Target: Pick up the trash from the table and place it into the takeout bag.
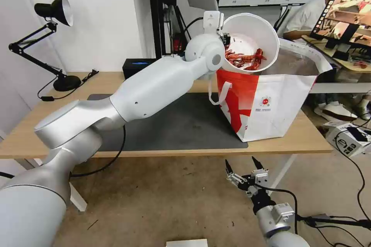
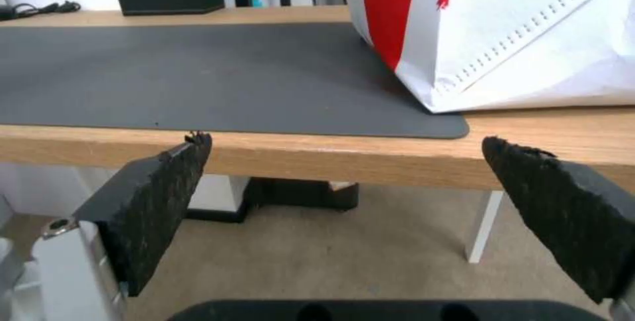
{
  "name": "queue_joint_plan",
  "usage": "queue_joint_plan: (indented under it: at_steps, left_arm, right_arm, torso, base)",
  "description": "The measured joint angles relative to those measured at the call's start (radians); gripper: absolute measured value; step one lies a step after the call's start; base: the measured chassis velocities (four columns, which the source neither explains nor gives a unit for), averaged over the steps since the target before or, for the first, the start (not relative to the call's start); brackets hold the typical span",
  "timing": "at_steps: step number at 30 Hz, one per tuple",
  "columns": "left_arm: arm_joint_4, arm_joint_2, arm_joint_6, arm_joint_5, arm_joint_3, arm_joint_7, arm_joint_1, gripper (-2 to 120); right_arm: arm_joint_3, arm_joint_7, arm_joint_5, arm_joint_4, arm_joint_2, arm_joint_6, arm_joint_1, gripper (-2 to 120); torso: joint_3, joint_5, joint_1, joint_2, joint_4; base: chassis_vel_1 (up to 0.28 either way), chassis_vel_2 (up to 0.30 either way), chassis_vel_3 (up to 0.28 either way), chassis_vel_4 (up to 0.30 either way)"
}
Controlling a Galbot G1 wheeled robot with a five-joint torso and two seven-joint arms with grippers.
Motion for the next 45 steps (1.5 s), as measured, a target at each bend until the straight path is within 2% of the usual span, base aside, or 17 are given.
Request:
queue_joint_plan:
  at_steps: [9, 21, 32, 36, 45]
  left_arm:
    - [-0.046, 0.035, -0.001, 0.053, 0.034, 0.073, 0.0, 0]
    - [-0.091, 0.051, 0.047, 0.001, 0.036, 0.151, -0.013, 0]
    - [-0.087, 0.069, 0.072, 0.002, 0.041, 0.232, -0.008, 0]
    - [-0.084, 0.08, 0.084, 0.009, 0.047, 0.307, -0.008, 0]
    - [-0.067, 0.082, 0.094, 0.031, 0.055, 0.366, -0.013, 0]
  right_arm:
    - [0.0, 0.0, 0.0, 0.0, 0.0, 0.0, 0.0, 100]
    - [0.0, 0.0, 0.0, 0.0, 0.0, 0.0, 0.0, 100]
    - [0.0, 0.0, 0.0, 0.0, 0.0, 0.0, 0.0, 100]
    - [0.0, 0.0, 0.0, 0.0, 0.0, 0.0, 0.0, 100]
    - [0.0, 0.0, 0.0, 0.0, 0.0, 0.0, 0.0, 100]
  torso:
    - [0.0, 0.0, 0.0, 0.0, 0.0]
    - [0.0, 0.0, 0.0, 0.0, 0.0]
    - [0.0, 0.0, 0.0, 0.0, 0.0]
    - [0.0, 0.0, 0.0, 0.0, 0.0]
    - [0.0, 0.0, 0.0, 0.0, -0.0001]
  base:
    - [0.0, 0.0, 0.0, 0.0]
    - [0.0, 0.0, 0.0, 0.0]
    - [0.0, 0.0, 0.0, 0.0]
    - [0.0, 0.0, 0.0, 0.0]
    - [0.0, 0.0, 0.0, 0.0]
